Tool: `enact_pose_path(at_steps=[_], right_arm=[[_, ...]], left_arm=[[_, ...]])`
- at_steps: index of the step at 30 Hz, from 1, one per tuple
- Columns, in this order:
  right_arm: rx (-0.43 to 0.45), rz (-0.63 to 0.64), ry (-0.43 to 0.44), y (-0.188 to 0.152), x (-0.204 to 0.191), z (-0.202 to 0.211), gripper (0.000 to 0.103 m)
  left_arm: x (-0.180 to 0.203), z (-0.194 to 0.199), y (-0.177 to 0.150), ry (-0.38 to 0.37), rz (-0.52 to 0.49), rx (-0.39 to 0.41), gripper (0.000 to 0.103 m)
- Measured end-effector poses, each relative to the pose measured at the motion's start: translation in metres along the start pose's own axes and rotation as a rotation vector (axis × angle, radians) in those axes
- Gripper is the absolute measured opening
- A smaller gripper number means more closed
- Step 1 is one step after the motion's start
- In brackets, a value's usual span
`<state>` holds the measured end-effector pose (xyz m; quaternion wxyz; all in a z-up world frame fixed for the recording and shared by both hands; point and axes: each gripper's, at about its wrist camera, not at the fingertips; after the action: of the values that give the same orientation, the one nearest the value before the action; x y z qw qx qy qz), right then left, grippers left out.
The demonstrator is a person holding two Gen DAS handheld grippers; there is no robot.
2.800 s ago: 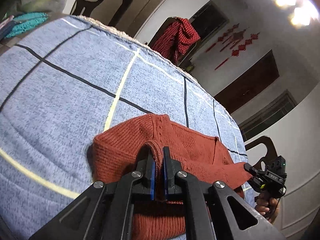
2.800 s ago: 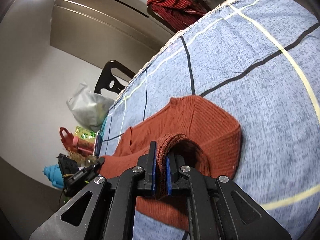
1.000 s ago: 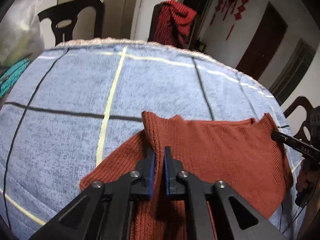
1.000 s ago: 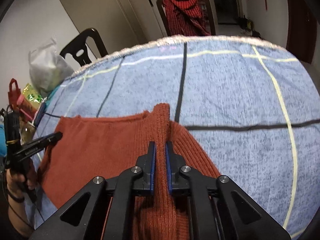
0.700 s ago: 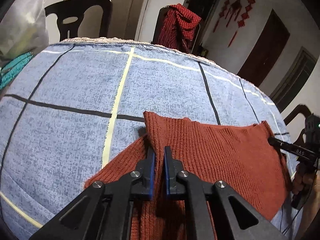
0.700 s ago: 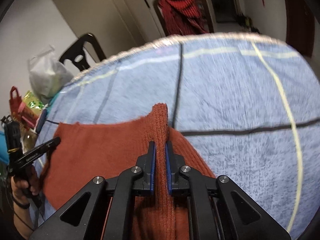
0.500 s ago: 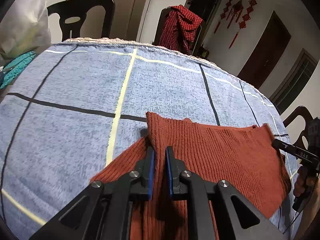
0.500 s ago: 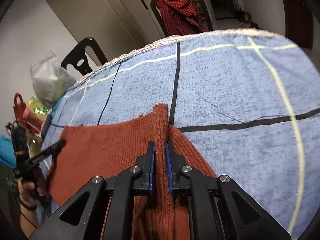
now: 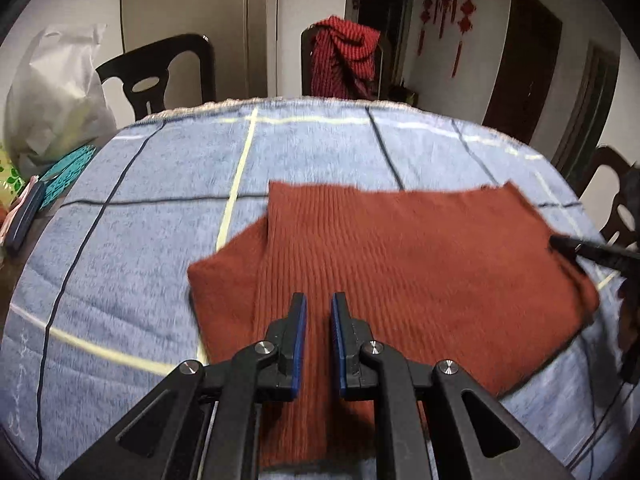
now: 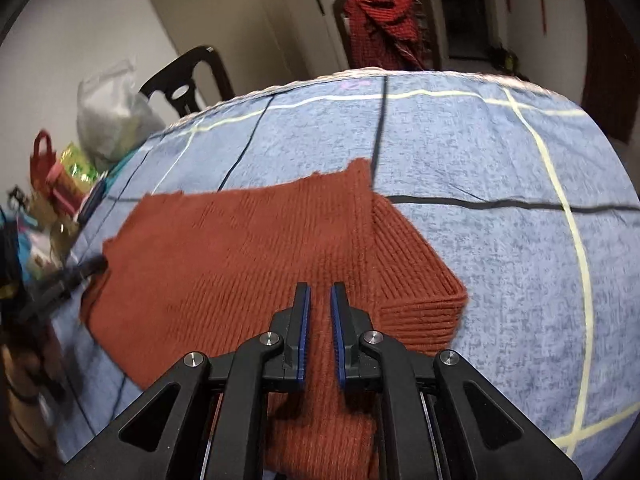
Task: Fold small clothes
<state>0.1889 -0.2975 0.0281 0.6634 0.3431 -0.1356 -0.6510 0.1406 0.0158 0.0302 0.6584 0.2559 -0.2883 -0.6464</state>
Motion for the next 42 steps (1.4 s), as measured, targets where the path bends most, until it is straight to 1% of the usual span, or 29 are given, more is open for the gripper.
enact_pose_path(at_steps=[2,5,7,12,15,17,20,23,24,25,26,27,28,29,32,34,36,37,39,42], right_arm=[[0.012,0.045,-0.022,-0.005,-0.009,0.012,0.01],[0.023,0.081,-0.013,-0.013,-0.019,0.025,0.01],[0.024,0.098,-0.012,-0.022,-0.026,0.031,0.01],[0.022,0.15,-0.013,-0.038,-0.042,0.038,0.01],[0.005,0.169,-0.013,-0.046,-0.043,0.034,0.01],[-0.025,0.152,-0.045,-0.049,-0.037,0.025,0.01],[-0.014,0.108,-0.022,-0.052,-0.03,0.03,0.012],[0.007,0.085,-0.008,-0.052,-0.023,0.041,0.014],[0.013,0.076,-0.006,-0.052,-0.021,0.043,0.018],[0.025,0.057,-0.003,-0.051,-0.016,0.046,0.029],[0.036,0.034,0.002,-0.05,-0.011,0.048,0.036],[0.047,0.005,0.012,-0.048,-0.005,0.05,0.043],[0.057,-0.026,0.017,-0.047,0.002,0.052,0.046],[0.062,-0.044,0.019,-0.045,0.006,0.052,0.047],[0.062,-0.088,0.046,-0.04,0.018,0.045,0.051],[0.065,-0.123,0.06,-0.037,0.026,0.039,0.054],[0.072,-0.152,0.064,-0.034,0.032,0.036,0.054],[0.078,-0.17,0.066,-0.032,0.036,0.034,0.054],[0.088,-0.204,0.072,-0.029,0.043,0.032,0.054],[0.085,-0.255,0.118,-0.026,0.052,0.025,0.054]], left_arm=[[0.001,0.006,-0.004,0.02,-0.013,0.011,0.015],[0.005,0.018,-0.009,0.024,-0.014,0.039,0.015],[0.007,0.023,-0.014,0.021,-0.005,0.042,0.02],[0.012,0.034,-0.028,0.022,-0.004,0.049,0.02],[0.01,0.03,-0.033,0.035,-0.005,0.038,0.024],[0.008,0.025,-0.037,0.034,0.002,0.02,0.024],[0.008,0.029,-0.039,0.031,-0.002,0.025,0.024],[0.003,0.036,-0.039,0.021,0.005,0.036,0.028],[0.0,0.038,-0.039,0.016,0.013,0.042,0.029],[-0.005,0.039,-0.038,0.007,0.026,0.048,0.031],[-0.01,0.039,-0.037,0.005,0.04,0.051,0.033],[-0.015,0.038,-0.036,0.016,0.053,0.054,0.04],[-0.022,0.037,-0.034,0.034,0.07,0.056,0.046],[-0.027,0.035,-0.033,0.039,0.088,0.058,0.046],[-0.048,0.024,-0.029,0.003,0.168,0.043,0.048],[-0.061,0.015,-0.027,-0.029,0.224,0.026,0.053],[-0.072,0.008,-0.025,-0.058,0.273,0.014,0.055],[-0.076,0.006,-0.025,-0.072,0.291,0.013,0.057],[-0.08,0.0,-0.023,-0.11,0.309,0.006,0.057],[-0.078,-0.009,-0.019,-0.16,0.324,-0.006,0.059]])
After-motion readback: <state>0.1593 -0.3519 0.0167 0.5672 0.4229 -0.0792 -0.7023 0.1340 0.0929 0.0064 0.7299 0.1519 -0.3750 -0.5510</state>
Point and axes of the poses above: each gripper's, at about its wrist camera, not at the fingertips, and z roughly against the way its jaws point, x to its right, y to its top, and after that the axes turned 4 degrees about x, right-handed
